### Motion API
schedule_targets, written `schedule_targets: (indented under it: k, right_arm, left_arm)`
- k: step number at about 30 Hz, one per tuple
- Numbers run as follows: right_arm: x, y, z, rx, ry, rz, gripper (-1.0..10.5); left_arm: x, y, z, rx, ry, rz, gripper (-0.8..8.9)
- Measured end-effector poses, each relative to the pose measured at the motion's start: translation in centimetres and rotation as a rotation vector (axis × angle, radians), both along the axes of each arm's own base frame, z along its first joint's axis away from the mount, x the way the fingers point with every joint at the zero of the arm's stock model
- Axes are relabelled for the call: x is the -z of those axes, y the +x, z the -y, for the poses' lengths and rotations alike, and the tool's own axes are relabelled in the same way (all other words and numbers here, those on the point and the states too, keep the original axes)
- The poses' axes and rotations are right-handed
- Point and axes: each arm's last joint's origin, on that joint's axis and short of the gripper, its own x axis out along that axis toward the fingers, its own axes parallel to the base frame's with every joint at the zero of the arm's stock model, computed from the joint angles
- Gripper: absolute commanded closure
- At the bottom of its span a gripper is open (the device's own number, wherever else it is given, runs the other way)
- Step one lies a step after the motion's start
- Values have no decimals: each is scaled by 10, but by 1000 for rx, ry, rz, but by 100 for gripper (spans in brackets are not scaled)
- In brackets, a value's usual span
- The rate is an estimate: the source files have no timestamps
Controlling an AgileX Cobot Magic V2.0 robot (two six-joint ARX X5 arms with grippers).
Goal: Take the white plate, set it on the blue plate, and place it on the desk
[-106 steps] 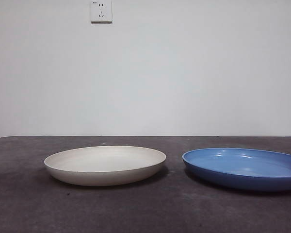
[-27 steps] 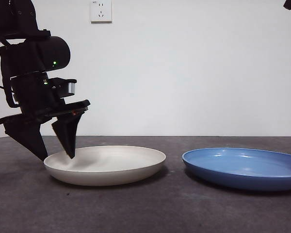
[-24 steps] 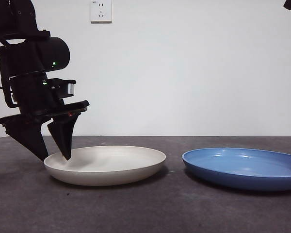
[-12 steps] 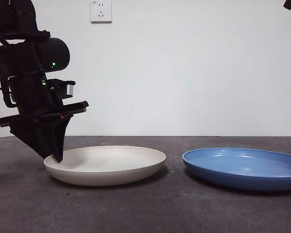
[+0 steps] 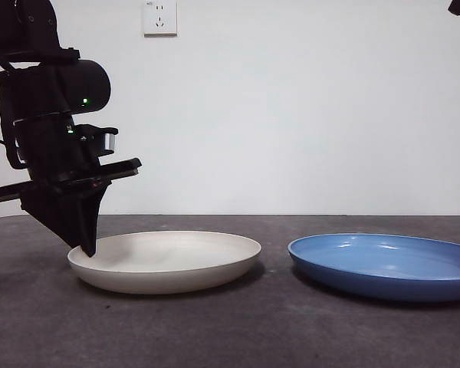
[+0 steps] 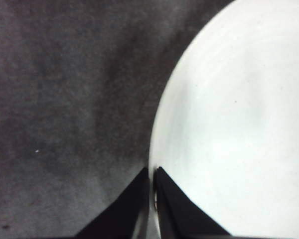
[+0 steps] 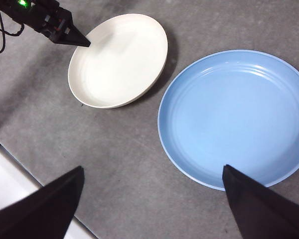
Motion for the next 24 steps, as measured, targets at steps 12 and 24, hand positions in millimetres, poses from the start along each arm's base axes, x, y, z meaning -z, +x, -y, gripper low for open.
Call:
schedule_targets:
  k: [12,24]
  right_arm:
    - [0,0,0,6,5,-6,502]
    - [0,0,1,40,2,-15,502]
  left_arm:
    - [-23,-3,-6,-36,-98,30,803]
    - [-86,-35,15,24,-194,214,803]
